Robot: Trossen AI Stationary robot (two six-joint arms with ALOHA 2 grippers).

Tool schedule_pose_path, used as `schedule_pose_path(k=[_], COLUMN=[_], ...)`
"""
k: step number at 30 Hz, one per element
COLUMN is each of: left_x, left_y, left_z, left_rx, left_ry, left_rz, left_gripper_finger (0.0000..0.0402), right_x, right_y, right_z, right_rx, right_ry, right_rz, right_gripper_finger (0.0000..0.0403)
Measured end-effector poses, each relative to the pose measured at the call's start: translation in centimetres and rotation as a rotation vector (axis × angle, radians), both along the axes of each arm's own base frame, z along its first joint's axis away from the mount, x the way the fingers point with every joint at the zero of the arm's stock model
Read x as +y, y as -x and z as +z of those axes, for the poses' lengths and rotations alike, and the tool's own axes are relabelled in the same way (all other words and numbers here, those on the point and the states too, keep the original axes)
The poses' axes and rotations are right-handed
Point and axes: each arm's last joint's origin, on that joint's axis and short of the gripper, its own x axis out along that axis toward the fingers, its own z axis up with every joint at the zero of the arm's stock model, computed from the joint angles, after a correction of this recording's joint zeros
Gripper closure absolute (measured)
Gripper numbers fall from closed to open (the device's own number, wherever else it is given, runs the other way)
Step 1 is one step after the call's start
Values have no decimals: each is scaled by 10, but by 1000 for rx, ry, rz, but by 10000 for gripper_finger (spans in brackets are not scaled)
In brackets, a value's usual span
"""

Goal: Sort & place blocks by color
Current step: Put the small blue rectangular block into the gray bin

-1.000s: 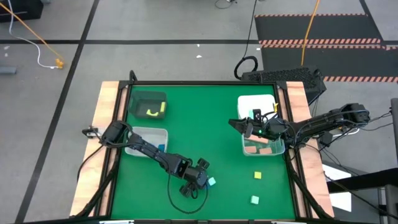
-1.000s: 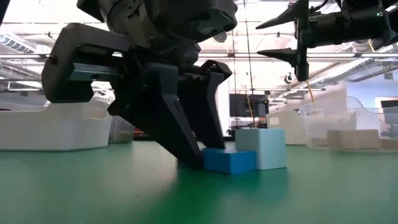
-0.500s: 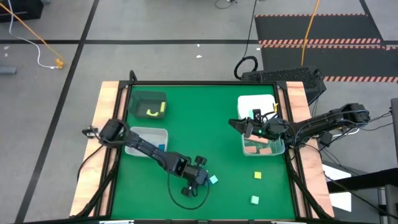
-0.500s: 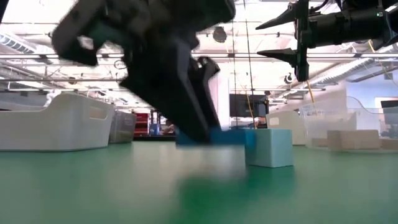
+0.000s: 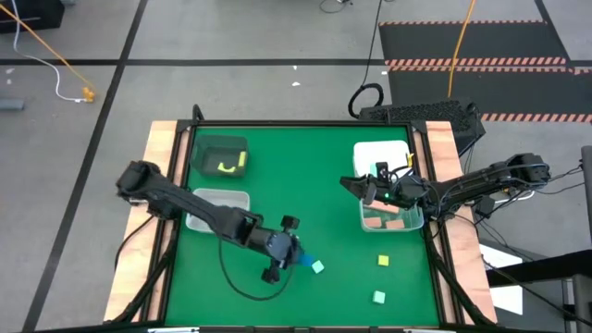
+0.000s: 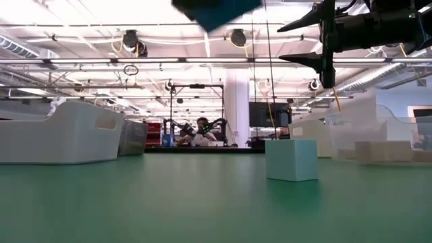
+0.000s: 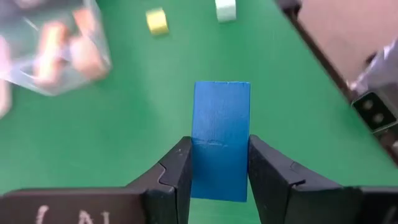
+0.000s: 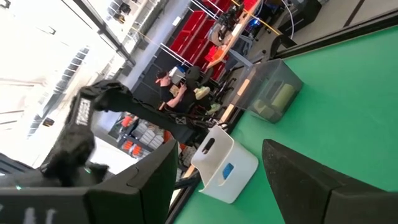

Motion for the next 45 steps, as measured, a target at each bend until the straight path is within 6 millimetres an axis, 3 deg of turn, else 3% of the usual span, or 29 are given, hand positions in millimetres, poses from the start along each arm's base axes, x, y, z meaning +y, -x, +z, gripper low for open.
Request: schedule_pose_path(k=[5,12,16,25,33,36,40,45], left_x=[7,18,27,56,78,84,90,96], left_y=[15,34,51,103,161,177,194,207], left_z=[38,70,79,92,89,82,57,10], left_rx=[-131,-215,-157,55,391,436,470,472], left_ry=[-6,-1,22,4,-79,-73,-58,-28], left_rz=[-5,56,107,249,423,479,551,652], left_gripper_finger=[281,281,281,281,281,281,281,281], right_x=[0,-2,-2,-2,-2,-2,-2,-2], right_y=[0,1,1,1,1,1,1,1], right_z=[0,4,8,10,10,9,9,10], right_rx=[-2,-39,-100,-238,-233,-207,-186,-178], right_ry=[0,-6,-68,-386,-374,-323,-259,-236], right_rz=[0,-60,-58,-37,-38,-42,-46,-47], right_gripper_finger=[179,179,179,179,179,179,179,179])
